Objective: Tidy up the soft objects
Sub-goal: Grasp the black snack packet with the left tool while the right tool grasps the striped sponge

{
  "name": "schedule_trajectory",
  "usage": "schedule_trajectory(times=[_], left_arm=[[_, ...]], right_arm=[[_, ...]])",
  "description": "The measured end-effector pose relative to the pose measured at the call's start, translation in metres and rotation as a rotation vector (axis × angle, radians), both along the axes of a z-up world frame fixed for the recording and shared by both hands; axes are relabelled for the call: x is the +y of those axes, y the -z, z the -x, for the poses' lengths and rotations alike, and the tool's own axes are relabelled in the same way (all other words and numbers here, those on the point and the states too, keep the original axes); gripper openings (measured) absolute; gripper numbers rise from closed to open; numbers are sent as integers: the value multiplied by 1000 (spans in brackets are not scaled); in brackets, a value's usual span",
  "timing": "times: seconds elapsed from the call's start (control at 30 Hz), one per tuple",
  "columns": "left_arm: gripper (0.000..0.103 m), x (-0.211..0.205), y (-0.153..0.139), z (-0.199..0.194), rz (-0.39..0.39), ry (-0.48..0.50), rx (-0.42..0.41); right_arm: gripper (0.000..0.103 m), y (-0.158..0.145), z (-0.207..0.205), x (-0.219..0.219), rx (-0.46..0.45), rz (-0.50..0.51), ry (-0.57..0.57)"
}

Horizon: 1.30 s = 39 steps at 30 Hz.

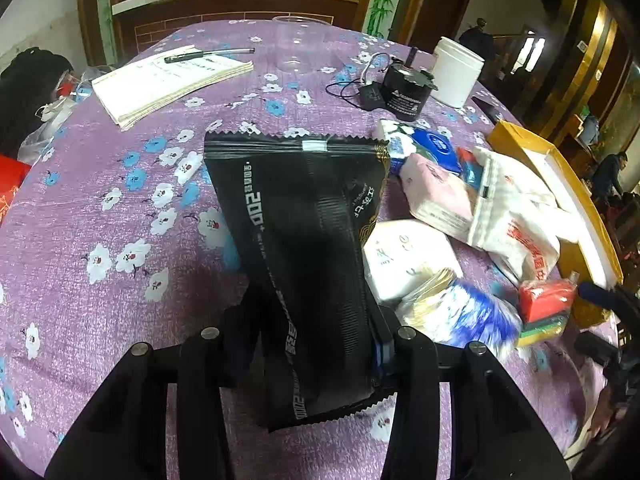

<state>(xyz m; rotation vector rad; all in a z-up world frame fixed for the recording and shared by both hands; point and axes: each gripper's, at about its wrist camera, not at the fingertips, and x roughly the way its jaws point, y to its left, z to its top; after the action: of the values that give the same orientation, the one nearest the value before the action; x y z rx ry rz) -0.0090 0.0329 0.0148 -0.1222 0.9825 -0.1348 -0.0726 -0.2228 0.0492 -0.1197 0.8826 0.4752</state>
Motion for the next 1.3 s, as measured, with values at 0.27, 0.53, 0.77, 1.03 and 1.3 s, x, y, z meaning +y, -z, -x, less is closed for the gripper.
schedule_trajectory(times=[0.27, 0.53, 0.77, 1.03, 1.3], left_arm=[[42, -4, -21, 15, 28, 44, -54], [42, -4, -30, 20, 39, 70, -76], [42, -18, -33, 25, 39, 104, -85], [42, -28, -36, 28, 33, 130, -98], [42, -49, -51, 28, 42, 173, -127]], right_arm=[[74, -5, -21, -3, 24, -48, -51], [74, 26, -28, 11, 239, -88, -136], [76, 14, 22, 19, 185, 31, -330], [54, 26, 21, 48, 121, 151, -336], [39, -8, 14, 32, 20, 74, -225]])
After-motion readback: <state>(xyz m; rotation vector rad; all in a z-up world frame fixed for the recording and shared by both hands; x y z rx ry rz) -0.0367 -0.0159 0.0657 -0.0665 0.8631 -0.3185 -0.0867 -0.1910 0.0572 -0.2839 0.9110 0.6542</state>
